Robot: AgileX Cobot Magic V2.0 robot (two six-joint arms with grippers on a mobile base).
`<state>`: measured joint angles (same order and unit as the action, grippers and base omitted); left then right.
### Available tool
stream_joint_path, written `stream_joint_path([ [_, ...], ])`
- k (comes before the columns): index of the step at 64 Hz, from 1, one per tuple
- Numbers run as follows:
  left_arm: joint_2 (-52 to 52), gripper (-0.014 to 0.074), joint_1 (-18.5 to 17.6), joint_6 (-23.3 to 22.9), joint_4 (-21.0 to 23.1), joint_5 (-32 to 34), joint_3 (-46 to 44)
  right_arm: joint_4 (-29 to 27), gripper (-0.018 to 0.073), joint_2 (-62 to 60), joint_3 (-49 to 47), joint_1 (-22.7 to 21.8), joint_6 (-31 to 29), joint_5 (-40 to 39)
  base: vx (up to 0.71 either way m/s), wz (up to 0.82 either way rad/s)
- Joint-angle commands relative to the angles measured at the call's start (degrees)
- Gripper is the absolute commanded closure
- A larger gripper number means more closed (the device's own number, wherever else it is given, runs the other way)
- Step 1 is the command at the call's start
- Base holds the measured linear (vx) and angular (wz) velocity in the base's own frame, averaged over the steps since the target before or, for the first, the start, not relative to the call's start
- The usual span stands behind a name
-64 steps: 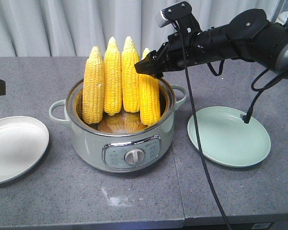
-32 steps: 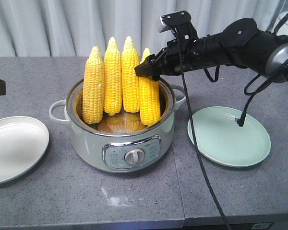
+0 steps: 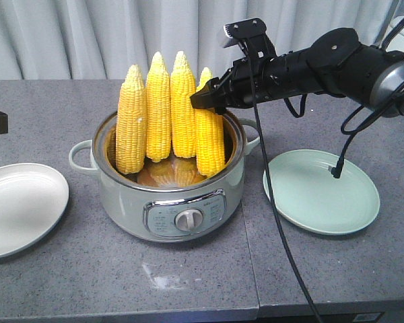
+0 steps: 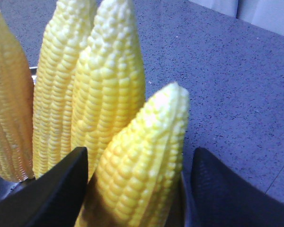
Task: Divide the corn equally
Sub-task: 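Close the right gripper on the corn cob and lift it out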
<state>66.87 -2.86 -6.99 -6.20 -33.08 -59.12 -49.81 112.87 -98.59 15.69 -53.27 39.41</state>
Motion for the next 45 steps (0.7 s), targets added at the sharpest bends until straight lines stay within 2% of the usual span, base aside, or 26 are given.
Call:
stream_joint_path([
  [1, -1.0, 0.0031, 0.0, -0.2, 0.2, 3.9, -2.2, -2.3, 0.0205, -3.0, -1.7, -0.1, -0.3, -1.5, 0.0, 0.0],
  [14, -1.0, 0.0031, 0.0, -0.2, 0.2, 3.9, -2.2, -2.3, 0.0333, -3.0, -1.7, -0.1, -0.3, -1.5, 0.0, 0.0],
  [19, -1.0, 0.0031, 0.0, -0.2, 0.2, 3.9, -2.2, -2.3, 0.0356, -3.3, -1.7, -0.1, -0.3, -1.5, 0.0, 0.0],
  [45, -1.0, 0.0031, 0.0, -0.2, 0.2, 3.9, -2.2, -2.3, 0.0356, -9.2, -1.7, -0.2, -0.1, -3.4, 0.0, 0.0],
])
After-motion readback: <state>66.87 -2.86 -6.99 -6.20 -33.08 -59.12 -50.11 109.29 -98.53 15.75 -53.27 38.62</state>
